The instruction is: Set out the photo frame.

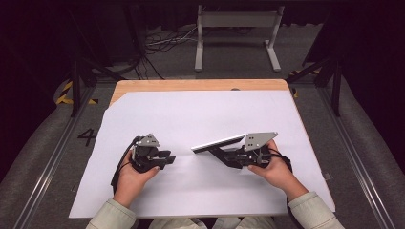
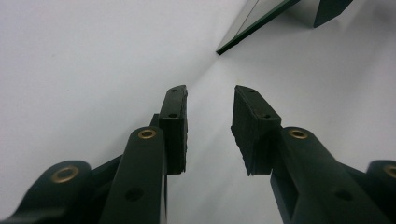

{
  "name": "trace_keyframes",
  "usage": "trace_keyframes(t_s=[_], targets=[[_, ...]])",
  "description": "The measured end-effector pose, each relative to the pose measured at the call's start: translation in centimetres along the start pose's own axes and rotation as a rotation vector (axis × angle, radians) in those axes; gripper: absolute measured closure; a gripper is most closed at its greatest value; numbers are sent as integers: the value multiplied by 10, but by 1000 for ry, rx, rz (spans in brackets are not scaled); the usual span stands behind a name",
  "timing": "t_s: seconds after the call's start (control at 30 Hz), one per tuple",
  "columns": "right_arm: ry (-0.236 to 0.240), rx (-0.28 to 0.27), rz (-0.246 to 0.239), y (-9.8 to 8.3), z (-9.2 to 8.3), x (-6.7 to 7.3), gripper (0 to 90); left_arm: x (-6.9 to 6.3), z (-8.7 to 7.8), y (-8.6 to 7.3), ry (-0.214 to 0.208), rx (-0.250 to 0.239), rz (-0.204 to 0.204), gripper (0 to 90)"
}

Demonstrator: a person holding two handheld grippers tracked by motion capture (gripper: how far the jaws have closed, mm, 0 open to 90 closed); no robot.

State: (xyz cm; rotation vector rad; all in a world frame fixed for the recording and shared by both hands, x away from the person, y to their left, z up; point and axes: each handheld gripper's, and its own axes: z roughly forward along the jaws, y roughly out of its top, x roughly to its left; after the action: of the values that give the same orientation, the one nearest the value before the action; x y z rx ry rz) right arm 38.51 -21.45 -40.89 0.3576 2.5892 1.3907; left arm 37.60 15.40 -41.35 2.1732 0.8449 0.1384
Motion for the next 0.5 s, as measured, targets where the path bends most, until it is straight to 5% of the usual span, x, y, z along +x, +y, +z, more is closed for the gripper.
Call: trace_keyframes(t_s=[0.5], targets=[[-13, -5, 84, -8, -2, -10, 819, -1, 1, 0, -3, 4, 2, 664]])
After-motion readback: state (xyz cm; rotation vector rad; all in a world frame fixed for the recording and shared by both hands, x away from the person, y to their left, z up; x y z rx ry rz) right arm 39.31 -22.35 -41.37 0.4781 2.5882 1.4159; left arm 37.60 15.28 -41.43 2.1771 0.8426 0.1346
